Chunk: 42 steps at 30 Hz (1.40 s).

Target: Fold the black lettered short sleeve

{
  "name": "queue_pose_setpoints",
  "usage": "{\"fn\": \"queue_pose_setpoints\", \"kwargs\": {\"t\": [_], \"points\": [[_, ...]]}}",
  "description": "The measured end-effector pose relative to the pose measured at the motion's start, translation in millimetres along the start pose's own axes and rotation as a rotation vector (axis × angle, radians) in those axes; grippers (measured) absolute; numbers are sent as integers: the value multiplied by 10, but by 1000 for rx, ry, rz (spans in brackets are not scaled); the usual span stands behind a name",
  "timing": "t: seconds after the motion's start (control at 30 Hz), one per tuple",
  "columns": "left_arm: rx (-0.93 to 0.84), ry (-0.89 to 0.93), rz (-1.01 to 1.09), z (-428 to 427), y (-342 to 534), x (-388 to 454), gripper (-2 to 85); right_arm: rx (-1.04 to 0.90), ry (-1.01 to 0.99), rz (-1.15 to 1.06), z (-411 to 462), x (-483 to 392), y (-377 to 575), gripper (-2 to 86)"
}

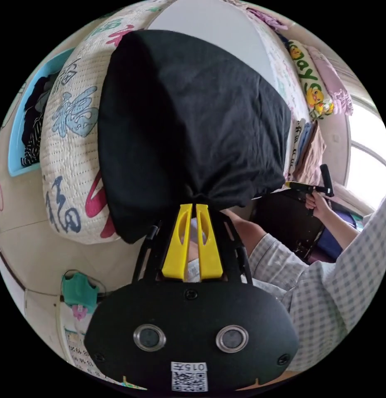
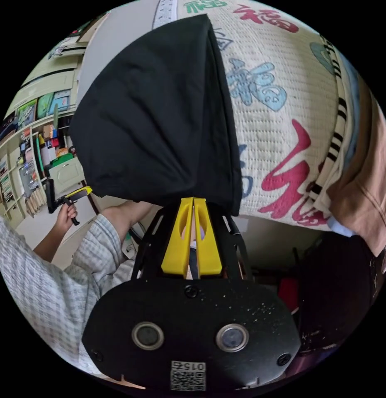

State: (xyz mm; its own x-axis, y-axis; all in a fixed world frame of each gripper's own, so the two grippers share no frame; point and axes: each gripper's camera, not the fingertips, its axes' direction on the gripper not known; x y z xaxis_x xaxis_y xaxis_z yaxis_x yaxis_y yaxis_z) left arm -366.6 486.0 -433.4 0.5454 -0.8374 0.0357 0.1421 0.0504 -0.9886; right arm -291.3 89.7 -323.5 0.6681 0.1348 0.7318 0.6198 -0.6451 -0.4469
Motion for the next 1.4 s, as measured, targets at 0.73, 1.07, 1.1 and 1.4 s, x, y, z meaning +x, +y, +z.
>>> {"fn": "queue_pose_setpoints", "kwargs": {"t": [0.73,1.07,1.1,1.4], "points": [[343,-300,467,-465,1370,1859,12,248,408,-412,55,-558,969,-6],[535,-365,481,-663,2334,2403,8,323,224,-352,-268,50,1937,-5],[547,-362,471,-674,2385,2423,8,291,197,-320,-372,113,2058,-5],[572,-438,464,-861,2889,2857,5,459,391,-193,-2166,-384,4248,-5]]}}
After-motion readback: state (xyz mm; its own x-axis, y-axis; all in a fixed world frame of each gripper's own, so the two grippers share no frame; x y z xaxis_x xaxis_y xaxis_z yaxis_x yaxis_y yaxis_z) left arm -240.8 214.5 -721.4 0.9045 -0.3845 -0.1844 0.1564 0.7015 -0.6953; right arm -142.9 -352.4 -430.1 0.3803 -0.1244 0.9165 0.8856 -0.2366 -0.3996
